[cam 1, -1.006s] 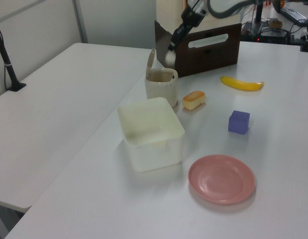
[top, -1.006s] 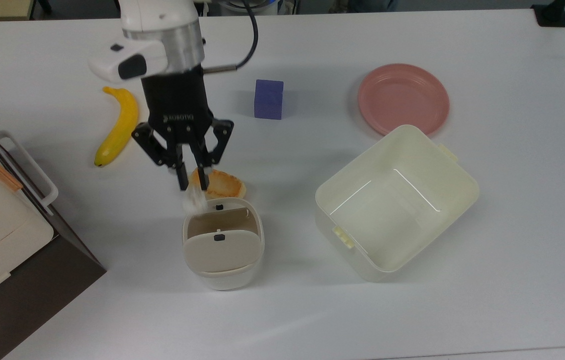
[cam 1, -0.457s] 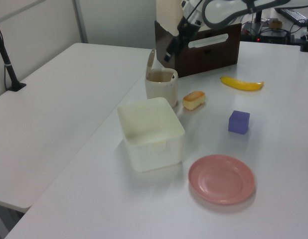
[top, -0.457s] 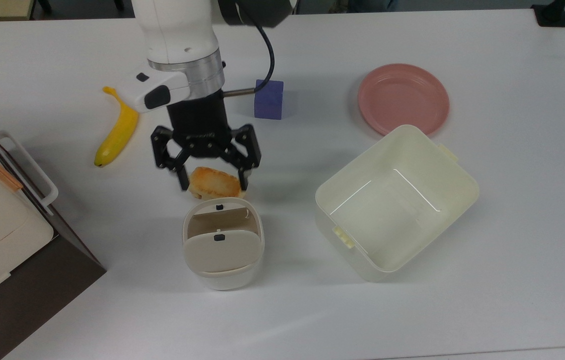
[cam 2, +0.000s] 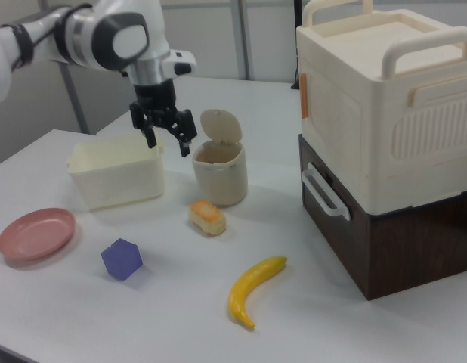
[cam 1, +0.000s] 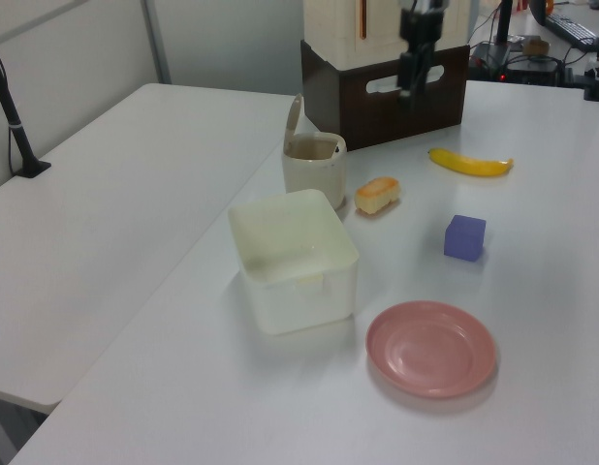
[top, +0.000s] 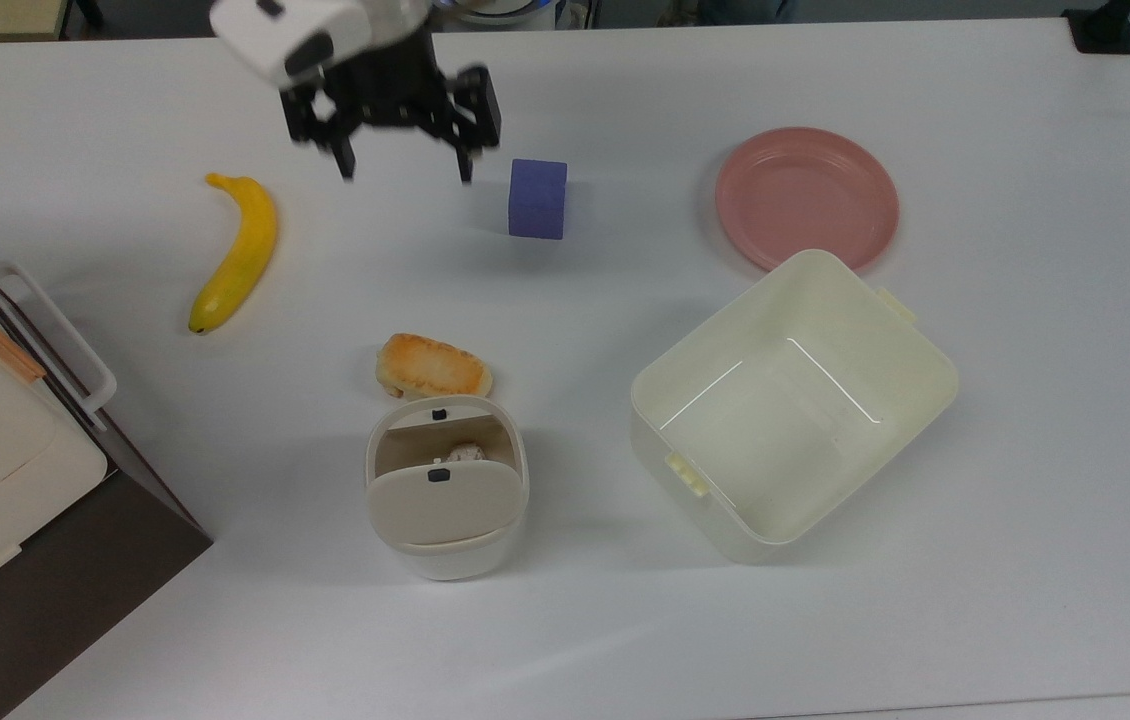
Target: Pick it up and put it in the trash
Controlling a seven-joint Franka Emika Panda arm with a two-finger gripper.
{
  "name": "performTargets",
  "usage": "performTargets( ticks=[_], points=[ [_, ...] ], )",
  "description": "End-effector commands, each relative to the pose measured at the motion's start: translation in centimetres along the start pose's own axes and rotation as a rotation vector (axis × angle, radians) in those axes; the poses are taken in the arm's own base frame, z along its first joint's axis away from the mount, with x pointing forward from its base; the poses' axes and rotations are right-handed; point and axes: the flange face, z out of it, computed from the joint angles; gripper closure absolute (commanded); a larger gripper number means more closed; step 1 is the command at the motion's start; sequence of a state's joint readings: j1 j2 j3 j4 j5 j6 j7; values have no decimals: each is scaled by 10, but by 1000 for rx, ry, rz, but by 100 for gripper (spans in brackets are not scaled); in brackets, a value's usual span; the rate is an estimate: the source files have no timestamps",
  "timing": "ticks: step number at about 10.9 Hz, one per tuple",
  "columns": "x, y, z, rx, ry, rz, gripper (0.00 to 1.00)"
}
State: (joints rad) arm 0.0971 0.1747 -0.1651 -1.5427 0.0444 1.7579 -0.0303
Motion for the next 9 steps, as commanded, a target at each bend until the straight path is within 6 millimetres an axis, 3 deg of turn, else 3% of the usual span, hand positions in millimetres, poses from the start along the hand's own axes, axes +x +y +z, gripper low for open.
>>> performTargets(
  ticks=[1, 3, 9],
  points=[
    [-33, -4, -23, -23, -56, 23, 0],
    [-39, -18, -9, -76, -85, -24, 0],
    [-32, -7, -16, -25, -62, 25, 0]
  ],
)
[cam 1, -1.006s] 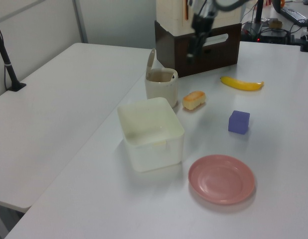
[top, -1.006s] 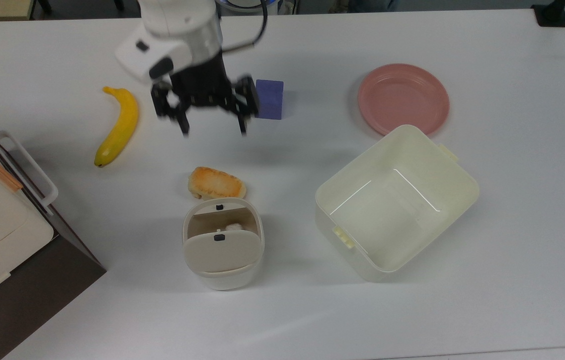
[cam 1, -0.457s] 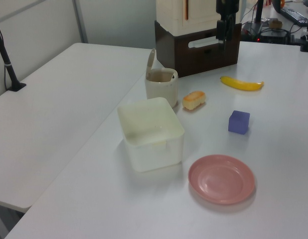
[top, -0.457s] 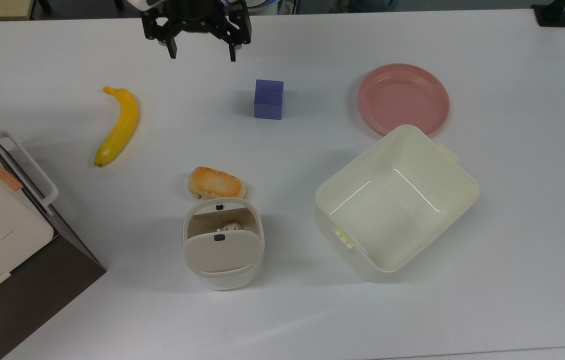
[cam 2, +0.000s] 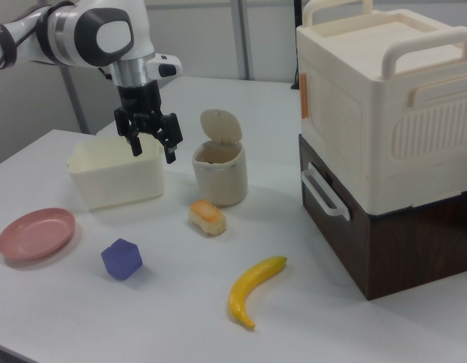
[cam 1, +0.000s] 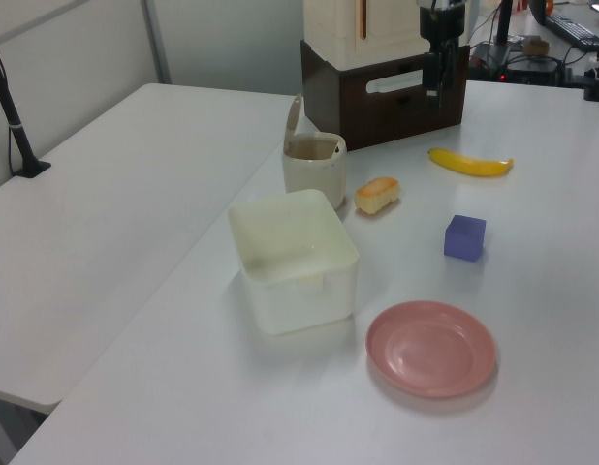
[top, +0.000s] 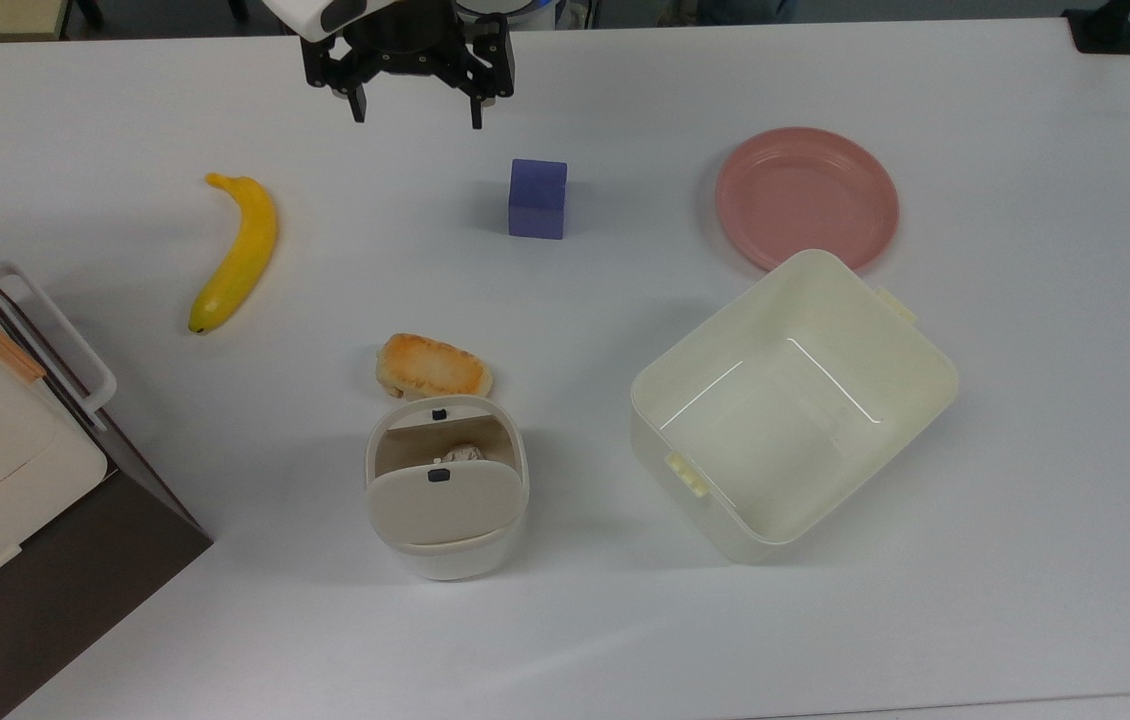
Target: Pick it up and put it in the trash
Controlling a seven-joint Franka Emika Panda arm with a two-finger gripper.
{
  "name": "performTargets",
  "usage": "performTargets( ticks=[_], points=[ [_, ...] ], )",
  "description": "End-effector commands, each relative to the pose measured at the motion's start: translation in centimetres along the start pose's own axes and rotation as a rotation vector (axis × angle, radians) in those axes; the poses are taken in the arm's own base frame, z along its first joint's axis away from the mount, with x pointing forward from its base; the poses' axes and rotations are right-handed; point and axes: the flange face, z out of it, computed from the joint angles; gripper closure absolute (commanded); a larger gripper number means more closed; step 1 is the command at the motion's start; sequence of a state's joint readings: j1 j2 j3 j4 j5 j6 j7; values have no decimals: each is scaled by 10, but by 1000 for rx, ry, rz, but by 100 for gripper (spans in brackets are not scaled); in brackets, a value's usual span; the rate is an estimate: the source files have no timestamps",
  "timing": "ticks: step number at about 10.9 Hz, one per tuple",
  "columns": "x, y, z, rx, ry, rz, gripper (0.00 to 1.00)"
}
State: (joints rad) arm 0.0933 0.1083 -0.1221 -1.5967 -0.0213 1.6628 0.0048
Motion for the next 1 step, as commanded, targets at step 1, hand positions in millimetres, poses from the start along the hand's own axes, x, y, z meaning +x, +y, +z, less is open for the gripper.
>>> performTargets(
  ticks=[1],
  points=[
    [-4, 10, -10, 25, 23, 38, 0]
  ],
)
